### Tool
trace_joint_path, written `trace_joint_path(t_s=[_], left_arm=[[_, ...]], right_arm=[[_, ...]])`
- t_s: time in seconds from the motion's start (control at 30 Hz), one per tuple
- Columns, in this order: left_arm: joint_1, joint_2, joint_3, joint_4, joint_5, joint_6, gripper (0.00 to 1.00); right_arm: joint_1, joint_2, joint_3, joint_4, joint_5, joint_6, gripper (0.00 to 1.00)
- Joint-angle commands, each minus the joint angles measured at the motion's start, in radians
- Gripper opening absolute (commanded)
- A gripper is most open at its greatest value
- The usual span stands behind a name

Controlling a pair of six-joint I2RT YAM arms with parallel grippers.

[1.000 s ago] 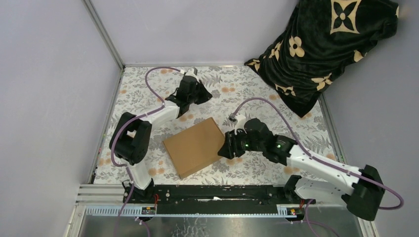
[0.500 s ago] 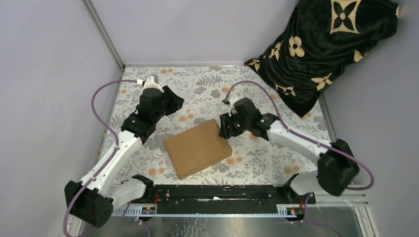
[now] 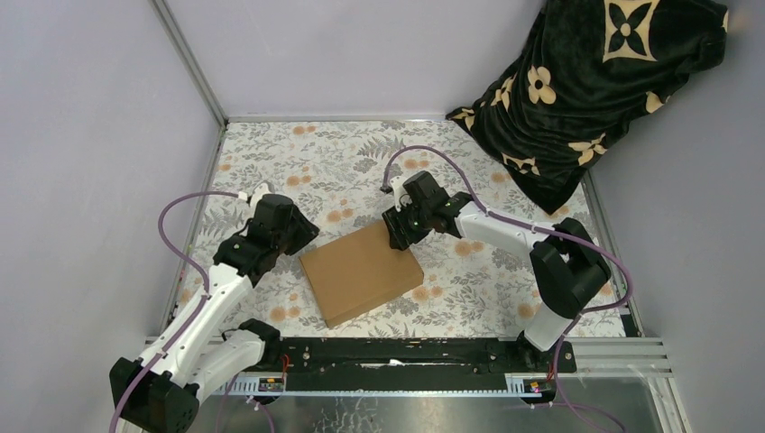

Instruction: Fold the paper box

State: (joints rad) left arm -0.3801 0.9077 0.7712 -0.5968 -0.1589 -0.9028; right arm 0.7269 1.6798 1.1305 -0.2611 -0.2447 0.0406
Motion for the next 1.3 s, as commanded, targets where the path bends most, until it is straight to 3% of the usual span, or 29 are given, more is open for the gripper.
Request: trace_joint_path(t_s=[0.0,0.33,0.53,0.8,1.1,1.27], left_arm=[[-0.007,-0.009,-0.016,-0.128,-0.070,-0.081,0.45],[-0.090,-0.004,-0.083,-0.210,-0.060,-0.211,0.45],[-0.152,-0.031,-0.148,-0.210,-0.069,-0.268,0.45],[-0.154,-0.113,-0.090,-0.299,-0.112,-0.254,0.46],[-0.154,-0.149,-0.179,-0.366,-0.063,-0.329,0.52],[-0.156,-0.151,-0.249,-0.292,-0.024,-0.367,0.58]], right_arm=[[0.005,0.006,0.022,-0.008,0.036,-0.036,0.57],[0.034,-0.044,-0.167,0.017,0.119,-0.002,0.56],[0.035,-0.040,-0.172,0.014,0.145,0.029,0.54],[0.035,-0.052,-0.168,0.000,0.151,0.034,0.54],[0.034,-0.051,-0.186,0.013,0.142,0.044,0.54],[0.035,-0.046,-0.197,0.021,0.141,0.060,0.54]])
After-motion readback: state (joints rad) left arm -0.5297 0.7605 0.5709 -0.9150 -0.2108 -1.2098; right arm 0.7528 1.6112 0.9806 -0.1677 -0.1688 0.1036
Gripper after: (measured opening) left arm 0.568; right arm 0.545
